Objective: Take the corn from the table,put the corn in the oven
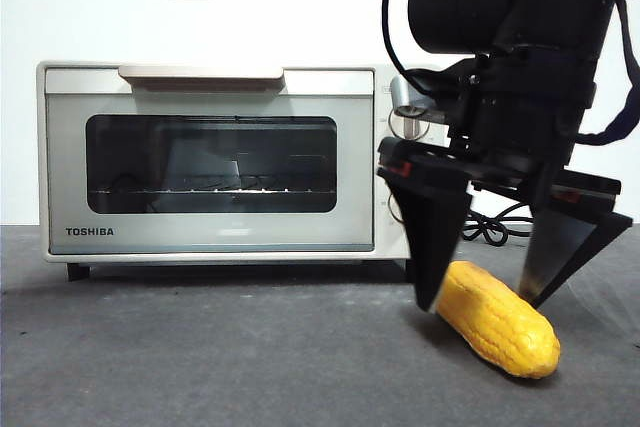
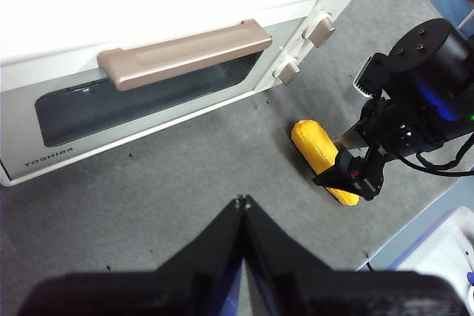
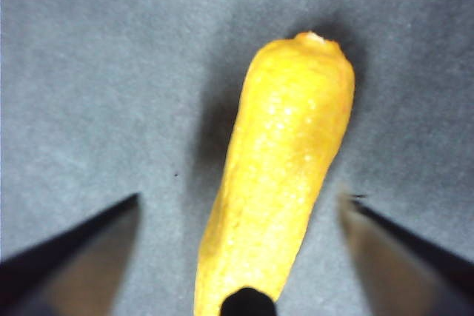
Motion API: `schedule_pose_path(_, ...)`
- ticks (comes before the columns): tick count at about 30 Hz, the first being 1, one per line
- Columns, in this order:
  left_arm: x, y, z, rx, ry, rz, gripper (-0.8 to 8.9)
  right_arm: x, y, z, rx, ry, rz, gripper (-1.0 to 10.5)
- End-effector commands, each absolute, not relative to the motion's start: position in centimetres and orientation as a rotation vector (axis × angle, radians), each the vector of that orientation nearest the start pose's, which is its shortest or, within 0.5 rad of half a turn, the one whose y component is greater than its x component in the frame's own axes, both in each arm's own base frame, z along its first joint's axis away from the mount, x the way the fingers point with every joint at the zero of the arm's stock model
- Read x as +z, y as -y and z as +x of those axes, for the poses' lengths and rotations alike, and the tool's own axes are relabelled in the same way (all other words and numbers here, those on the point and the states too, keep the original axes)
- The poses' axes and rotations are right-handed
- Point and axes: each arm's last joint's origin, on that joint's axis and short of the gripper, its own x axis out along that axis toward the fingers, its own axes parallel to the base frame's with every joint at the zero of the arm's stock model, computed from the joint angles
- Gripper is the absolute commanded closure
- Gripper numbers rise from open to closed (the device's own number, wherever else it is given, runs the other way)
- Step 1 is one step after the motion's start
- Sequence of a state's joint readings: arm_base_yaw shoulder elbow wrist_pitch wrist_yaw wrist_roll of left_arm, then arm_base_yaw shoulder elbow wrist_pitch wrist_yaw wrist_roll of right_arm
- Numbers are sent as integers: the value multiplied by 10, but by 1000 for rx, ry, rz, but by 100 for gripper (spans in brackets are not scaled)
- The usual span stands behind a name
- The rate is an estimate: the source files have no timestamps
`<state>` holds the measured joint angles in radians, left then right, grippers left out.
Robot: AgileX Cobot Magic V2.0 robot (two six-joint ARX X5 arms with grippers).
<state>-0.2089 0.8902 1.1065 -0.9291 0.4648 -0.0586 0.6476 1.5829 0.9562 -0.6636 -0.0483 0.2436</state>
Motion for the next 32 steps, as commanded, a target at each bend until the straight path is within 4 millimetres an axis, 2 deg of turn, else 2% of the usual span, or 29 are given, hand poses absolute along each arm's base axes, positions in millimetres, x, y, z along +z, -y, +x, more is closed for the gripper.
schedule_pose_path(1, 359, 44, 145, -634, -730, -129, 819, 178, -174, 226, 429, -1312, -184, 808)
schedule_pose_path(4, 359, 44, 145, -634, -731, -129, 819, 178, -173, 227, 422, -1308, -189, 968)
schedule_pose_path(10, 358, 46, 151, -634, -729, -129, 819, 183, -176, 224, 448, -1333, -211, 959)
schedule_pose_path(14, 359, 48, 159, -637, -704, -128, 819, 198, -184, 216, 530, -1313, -202, 959)
schedule_pose_path(20, 357, 52, 179, -639, -661, -131, 819, 242, -198, 197, 694, -1181, -162, 959)
schedule_pose_path(24, 357, 55, 195, -644, -609, -127, 819, 281, -203, 178, 790, -1053, -133, 959)
schedule_pose_path(32, 354, 61, 223, -642, -544, -162, 819, 355, -194, 143, 918, -802, -51, 959)
